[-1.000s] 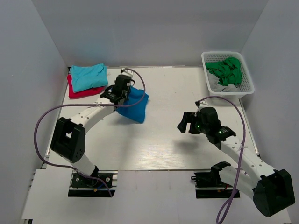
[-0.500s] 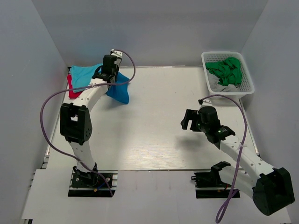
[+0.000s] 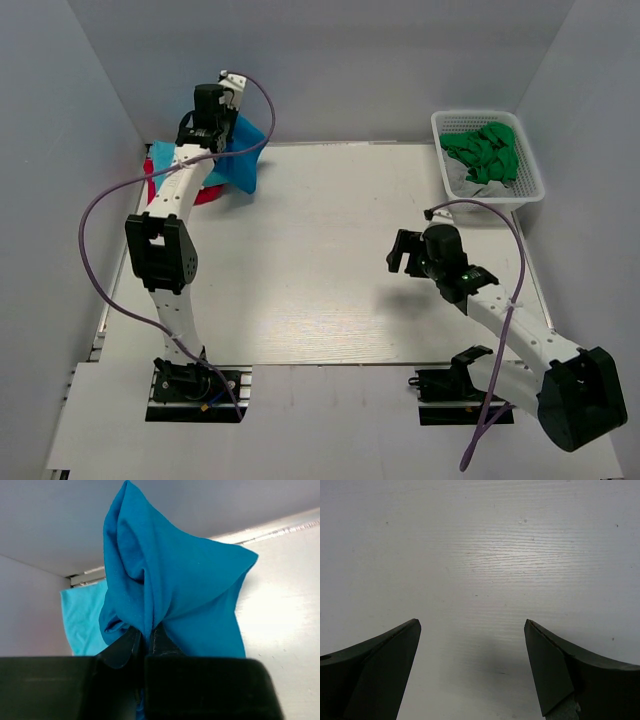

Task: Fold and stack the t-shirts
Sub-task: Put the neatly folded tshirt into the corner of the board with the left arm

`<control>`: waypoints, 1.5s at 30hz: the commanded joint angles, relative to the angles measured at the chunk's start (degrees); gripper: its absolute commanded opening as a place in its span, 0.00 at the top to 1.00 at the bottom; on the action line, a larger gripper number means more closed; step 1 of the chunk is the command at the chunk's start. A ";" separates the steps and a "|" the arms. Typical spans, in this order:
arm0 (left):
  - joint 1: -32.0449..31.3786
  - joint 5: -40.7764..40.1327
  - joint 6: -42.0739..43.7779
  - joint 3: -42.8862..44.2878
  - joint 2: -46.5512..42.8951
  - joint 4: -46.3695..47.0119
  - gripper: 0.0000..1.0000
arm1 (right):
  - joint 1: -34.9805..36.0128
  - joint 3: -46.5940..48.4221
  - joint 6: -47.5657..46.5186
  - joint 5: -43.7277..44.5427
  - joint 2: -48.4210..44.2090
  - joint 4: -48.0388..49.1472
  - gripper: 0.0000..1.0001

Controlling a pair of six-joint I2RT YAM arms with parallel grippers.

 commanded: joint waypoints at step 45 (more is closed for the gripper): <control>19.60 -6.72 -7.99 13.15 13.28 5.68 0.00 | -0.03 14.29 -2.03 -11.61 21.87 1.17 0.10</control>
